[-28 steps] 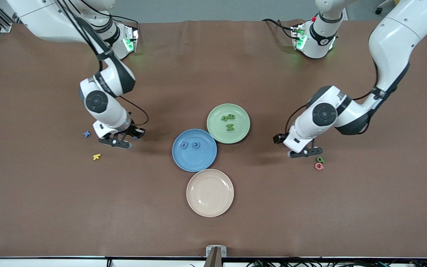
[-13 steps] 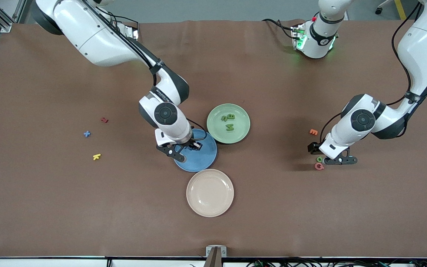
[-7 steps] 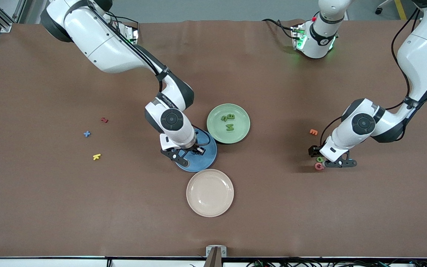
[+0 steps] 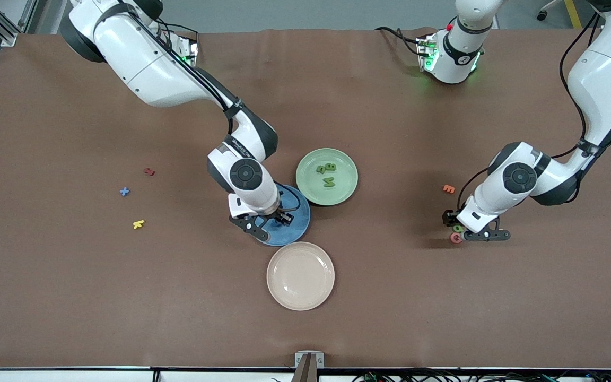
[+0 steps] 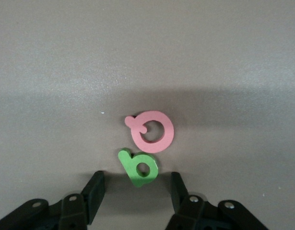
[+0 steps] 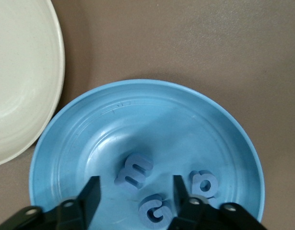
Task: Sort letters by color into matching plates
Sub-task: 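Place the blue E on the blue plate while the left gripper grasps the green b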
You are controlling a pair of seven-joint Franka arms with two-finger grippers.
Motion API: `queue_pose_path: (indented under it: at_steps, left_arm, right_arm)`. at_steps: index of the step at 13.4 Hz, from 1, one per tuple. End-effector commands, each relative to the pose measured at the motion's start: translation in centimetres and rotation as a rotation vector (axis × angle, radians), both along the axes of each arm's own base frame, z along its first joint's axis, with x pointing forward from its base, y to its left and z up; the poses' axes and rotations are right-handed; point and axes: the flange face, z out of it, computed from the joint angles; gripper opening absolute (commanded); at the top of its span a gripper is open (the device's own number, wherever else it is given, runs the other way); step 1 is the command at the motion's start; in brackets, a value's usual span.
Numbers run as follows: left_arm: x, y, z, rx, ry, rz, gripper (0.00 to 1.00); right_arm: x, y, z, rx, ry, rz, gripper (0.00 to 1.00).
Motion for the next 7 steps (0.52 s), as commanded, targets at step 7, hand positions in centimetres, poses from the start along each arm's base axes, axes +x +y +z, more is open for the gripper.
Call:
queue_pose_path:
  at_steps: [7]
  left_arm:
    - [0.8,0.0,-0.8,-0.010,-0.022,0.002,0.31]
  right_arm:
    - [0.8,-6.1,1.1,-0.055,0.009,0.038,1.00]
